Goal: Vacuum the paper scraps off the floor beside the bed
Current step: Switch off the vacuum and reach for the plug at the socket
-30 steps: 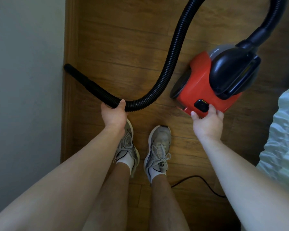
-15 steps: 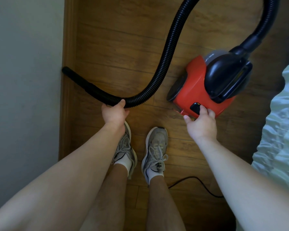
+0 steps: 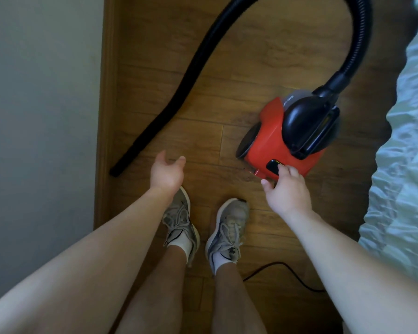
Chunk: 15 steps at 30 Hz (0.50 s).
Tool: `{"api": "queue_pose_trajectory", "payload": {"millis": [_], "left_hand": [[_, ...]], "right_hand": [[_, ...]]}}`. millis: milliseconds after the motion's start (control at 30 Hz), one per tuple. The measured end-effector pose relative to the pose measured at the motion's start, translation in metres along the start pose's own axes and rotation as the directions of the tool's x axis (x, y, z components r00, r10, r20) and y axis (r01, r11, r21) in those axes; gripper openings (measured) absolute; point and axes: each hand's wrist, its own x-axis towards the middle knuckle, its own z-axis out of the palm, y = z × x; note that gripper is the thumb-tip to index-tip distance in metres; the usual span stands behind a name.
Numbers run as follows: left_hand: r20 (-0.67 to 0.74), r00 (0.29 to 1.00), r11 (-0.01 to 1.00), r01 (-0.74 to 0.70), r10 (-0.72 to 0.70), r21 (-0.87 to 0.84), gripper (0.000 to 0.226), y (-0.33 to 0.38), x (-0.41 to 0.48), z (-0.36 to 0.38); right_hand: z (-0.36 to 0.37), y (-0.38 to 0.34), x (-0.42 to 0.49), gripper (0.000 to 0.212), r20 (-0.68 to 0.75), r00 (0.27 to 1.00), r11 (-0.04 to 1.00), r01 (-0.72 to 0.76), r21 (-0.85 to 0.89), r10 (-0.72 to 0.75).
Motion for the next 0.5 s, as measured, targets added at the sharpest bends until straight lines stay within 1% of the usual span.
{"api": "queue_pose_trajectory", "payload": {"millis": [100, 233, 400, 500], "left_hand": [[0.032, 0.996, 0.986, -0.090, 0.087, 0.138, 0.066, 0.011, -0.012, -0.003], [0.090, 0.975, 0.916, -0.223, 0.205, 0.334, 0.061, 0.027, -0.026, -0.007], [0.140, 0.949, 0.843, -0.315, 0.283, 0.436, 0.057, 0.047, -0.043, -0.007], [0.179, 0.916, 0.746, -0.397, 0.359, 0.535, 0.056, 0.061, -0.056, -0.007]], "right_hand": [[-0.014, 0.002, -0.004, 0.062, 0.001, 1.000, 0.999, 0.012, -0.029, -0.012], [-0.036, 0.003, -0.009, 0.058, 0.003, 0.999, 0.996, 0.048, -0.078, -0.048], [-0.066, 0.005, -0.015, 0.056, 0.020, 0.996, 0.989, 0.088, -0.122, -0.086], [-0.089, 0.004, -0.018, 0.056, 0.020, 0.995, 0.983, 0.099, -0.153, -0.097]]}}
